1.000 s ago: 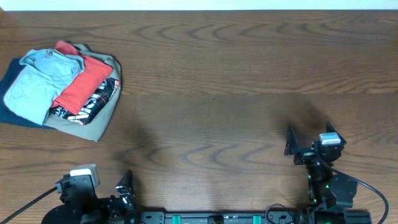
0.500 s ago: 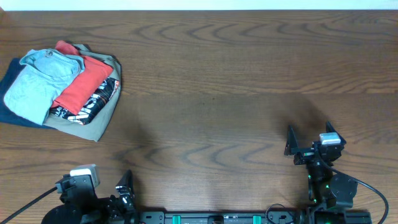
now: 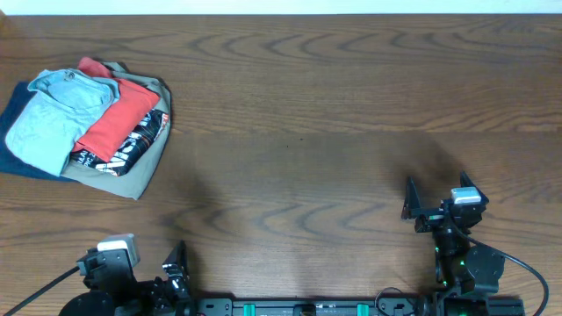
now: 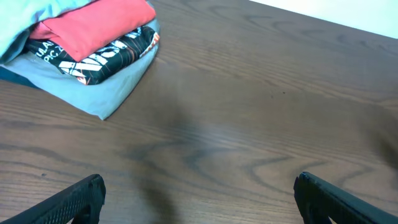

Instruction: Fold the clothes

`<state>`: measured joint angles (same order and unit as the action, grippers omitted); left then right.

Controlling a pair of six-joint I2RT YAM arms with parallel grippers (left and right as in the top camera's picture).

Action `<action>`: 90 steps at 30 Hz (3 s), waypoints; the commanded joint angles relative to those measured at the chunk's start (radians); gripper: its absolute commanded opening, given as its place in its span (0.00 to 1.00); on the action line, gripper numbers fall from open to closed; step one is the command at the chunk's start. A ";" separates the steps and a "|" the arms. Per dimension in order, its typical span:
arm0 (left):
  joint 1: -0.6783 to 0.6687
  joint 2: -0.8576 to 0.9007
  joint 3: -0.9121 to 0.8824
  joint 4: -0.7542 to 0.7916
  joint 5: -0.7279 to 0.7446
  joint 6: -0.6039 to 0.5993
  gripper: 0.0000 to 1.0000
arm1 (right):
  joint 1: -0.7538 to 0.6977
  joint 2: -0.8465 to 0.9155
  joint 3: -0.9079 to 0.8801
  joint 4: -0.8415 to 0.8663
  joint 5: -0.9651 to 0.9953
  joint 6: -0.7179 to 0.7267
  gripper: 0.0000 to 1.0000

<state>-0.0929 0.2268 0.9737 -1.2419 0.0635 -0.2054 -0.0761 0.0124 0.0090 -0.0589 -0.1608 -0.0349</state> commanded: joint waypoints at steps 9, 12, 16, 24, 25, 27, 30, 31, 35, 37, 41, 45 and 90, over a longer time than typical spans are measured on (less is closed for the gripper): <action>-0.001 -0.010 -0.002 0.020 -0.050 0.018 0.98 | 0.012 -0.007 -0.003 -0.001 -0.004 -0.011 0.99; -0.001 -0.014 -0.010 0.112 -0.058 0.066 0.98 | 0.012 -0.007 -0.003 -0.001 -0.004 -0.011 0.99; -0.001 -0.039 -0.070 0.270 -0.058 0.205 0.98 | 0.012 -0.007 -0.003 -0.001 -0.004 -0.011 0.99; -0.001 -0.151 -0.373 0.603 -0.058 0.266 0.98 | 0.012 -0.007 -0.003 -0.001 -0.004 -0.011 0.99; -0.001 -0.170 -0.422 0.661 -0.058 0.266 0.98 | 0.012 -0.007 -0.003 -0.001 -0.004 -0.011 0.99; -0.001 -0.204 -0.509 0.764 -0.056 0.265 0.98 | 0.012 -0.007 -0.003 -0.001 -0.004 -0.011 0.99; -0.001 -0.224 -0.615 0.911 -0.057 0.265 0.98 | 0.012 -0.007 -0.003 -0.001 -0.004 -0.011 0.99; -0.001 -0.225 -0.640 0.948 -0.057 0.265 0.98 | 0.012 -0.007 -0.003 -0.001 -0.004 -0.011 0.99; -0.001 -0.225 -0.740 1.110 -0.075 0.265 0.98 | 0.012 -0.008 -0.003 -0.001 -0.004 -0.011 0.99; -0.001 -0.225 -0.787 1.184 -0.084 0.266 0.98 | 0.012 -0.007 -0.003 -0.001 -0.004 -0.011 0.99; -0.001 -0.225 -0.890 1.334 -0.103 0.266 0.98 | 0.012 -0.007 -0.003 -0.001 -0.004 -0.011 0.99; -0.001 -0.225 -0.972 1.432 -0.101 0.265 0.98 | 0.012 -0.007 -0.003 -0.001 -0.004 -0.011 0.99; -0.001 -0.203 -0.969 1.171 -0.101 0.265 0.98 | 0.012 -0.007 -0.003 -0.001 -0.004 -0.011 0.99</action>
<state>-0.0929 0.0219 0.0193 -0.0250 -0.0257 0.0532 -0.0761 0.0116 0.0090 -0.0586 -0.1608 -0.0349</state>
